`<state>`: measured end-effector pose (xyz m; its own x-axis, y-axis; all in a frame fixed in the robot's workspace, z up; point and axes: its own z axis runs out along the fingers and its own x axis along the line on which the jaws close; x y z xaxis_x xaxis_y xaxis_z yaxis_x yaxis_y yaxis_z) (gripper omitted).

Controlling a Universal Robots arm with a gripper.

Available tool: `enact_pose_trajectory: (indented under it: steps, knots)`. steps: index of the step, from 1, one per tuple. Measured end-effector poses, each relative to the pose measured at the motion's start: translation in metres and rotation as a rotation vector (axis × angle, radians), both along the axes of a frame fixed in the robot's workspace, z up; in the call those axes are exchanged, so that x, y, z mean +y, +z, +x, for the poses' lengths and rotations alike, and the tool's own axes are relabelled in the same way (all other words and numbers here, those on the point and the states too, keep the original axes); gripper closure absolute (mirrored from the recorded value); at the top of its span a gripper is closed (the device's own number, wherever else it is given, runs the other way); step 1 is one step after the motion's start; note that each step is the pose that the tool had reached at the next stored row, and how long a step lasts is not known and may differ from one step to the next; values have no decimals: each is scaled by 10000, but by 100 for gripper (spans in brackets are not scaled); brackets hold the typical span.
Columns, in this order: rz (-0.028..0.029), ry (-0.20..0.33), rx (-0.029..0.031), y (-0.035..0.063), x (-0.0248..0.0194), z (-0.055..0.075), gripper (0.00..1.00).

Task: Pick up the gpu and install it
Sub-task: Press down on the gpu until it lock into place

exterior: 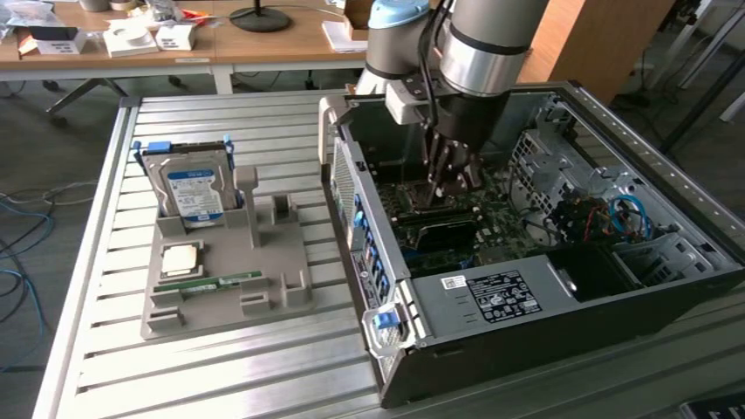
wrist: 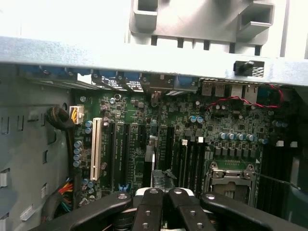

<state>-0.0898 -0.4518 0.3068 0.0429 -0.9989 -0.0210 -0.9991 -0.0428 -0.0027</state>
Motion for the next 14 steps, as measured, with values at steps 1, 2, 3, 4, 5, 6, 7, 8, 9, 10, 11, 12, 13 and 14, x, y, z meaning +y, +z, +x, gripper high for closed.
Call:
enact_pose_trajectory:
  steps: [1, 2, 3, 4, 5, 6, 7, 8, 9, 10, 11, 12, 13, 14]
  knots:
    - [-1, 0, 0, 15, 0, 0, 89]
    - [0, 0, 0, 29, 0, 0, 89]
    - [0, 0, 0, 42, 0, 0, 89]
    - [-1, 0, 0, 57, 0, 0, 89]
    - [0, 0, 0, 70, 0, 0, 89]
    - [-1, 0, 0, 85, 0, 0, 89]
    - [0, 0, 0, 99, 0, 0, 89]
    - [0, 0, 0, 113, 0, 0, 89]
    - [-1, 0, 0, 128, 0, 0, 89]
    - [-1, 0, 0, 143, 0, 0, 89]
    - [-1, 0, 0, 157, 0, 0, 89]
    - [-1, 0, -2, 169, 0, 0, 89]
    - [0, 1, -5, 181, 0, 0, 89]
    - [0, 1, -5, 199, 0, 0, 89]
